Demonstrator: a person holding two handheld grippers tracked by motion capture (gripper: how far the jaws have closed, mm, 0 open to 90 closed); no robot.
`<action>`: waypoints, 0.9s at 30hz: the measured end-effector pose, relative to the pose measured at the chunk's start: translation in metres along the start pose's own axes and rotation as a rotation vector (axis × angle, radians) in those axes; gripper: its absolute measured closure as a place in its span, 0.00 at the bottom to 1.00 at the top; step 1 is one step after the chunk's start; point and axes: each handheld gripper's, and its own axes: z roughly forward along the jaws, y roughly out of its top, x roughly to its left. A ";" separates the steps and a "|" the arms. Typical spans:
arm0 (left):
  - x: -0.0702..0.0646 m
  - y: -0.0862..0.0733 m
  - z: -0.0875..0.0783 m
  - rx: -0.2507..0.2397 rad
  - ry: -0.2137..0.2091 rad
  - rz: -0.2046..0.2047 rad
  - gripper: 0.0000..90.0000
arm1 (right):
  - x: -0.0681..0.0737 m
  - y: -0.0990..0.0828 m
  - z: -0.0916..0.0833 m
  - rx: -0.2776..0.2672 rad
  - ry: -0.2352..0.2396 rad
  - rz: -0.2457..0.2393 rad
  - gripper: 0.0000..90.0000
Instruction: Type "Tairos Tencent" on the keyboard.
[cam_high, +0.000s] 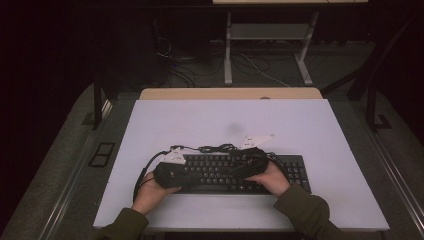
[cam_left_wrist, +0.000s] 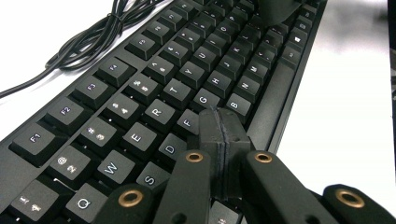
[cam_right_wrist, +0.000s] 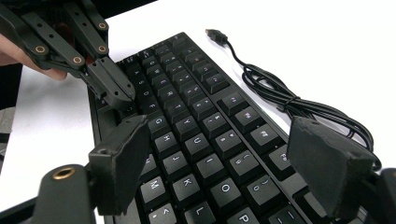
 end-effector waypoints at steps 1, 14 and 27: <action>0.000 0.000 -0.001 -0.002 0.004 0.002 0.99 | 0.000 0.000 0.000 0.000 0.000 0.000 0.23; 0.003 0.004 -0.006 -0.032 0.040 0.000 0.99 | 0.000 0.000 0.000 0.001 -0.002 0.000 0.23; 0.016 0.006 -0.002 -0.062 0.106 -0.043 0.99 | 0.000 -0.001 0.002 0.007 0.000 0.003 0.23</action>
